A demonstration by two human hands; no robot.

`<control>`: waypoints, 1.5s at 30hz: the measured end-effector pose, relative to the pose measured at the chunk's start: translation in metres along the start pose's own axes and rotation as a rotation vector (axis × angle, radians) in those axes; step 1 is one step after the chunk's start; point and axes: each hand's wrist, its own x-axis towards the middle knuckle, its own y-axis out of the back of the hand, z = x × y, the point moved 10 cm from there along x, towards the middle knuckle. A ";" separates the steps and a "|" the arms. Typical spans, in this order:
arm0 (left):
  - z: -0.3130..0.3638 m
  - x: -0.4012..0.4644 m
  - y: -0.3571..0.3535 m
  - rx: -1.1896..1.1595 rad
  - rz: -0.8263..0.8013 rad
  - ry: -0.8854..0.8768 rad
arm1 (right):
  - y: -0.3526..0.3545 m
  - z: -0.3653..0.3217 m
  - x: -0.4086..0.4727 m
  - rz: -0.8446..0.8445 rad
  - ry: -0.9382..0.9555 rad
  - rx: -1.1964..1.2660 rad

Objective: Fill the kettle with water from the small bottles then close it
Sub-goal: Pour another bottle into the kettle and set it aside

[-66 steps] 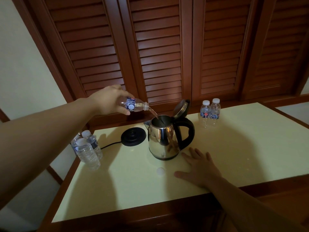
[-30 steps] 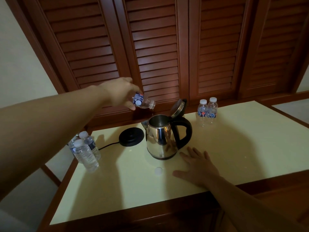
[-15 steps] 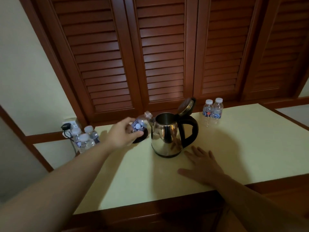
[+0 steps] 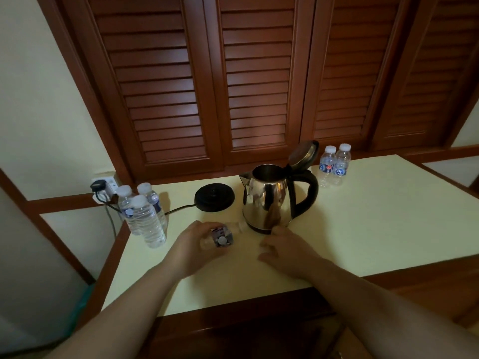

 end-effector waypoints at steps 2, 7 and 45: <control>-0.003 -0.001 -0.001 -0.040 -0.012 -0.011 | 0.001 0.000 0.001 0.008 -0.010 0.031; -0.002 -0.002 -0.004 -0.081 -0.031 -0.061 | 0.046 -0.003 -0.010 0.290 0.005 0.351; 0.232 0.062 -0.139 -0.065 -0.004 -0.123 | 0.149 0.205 -0.056 0.017 0.128 0.690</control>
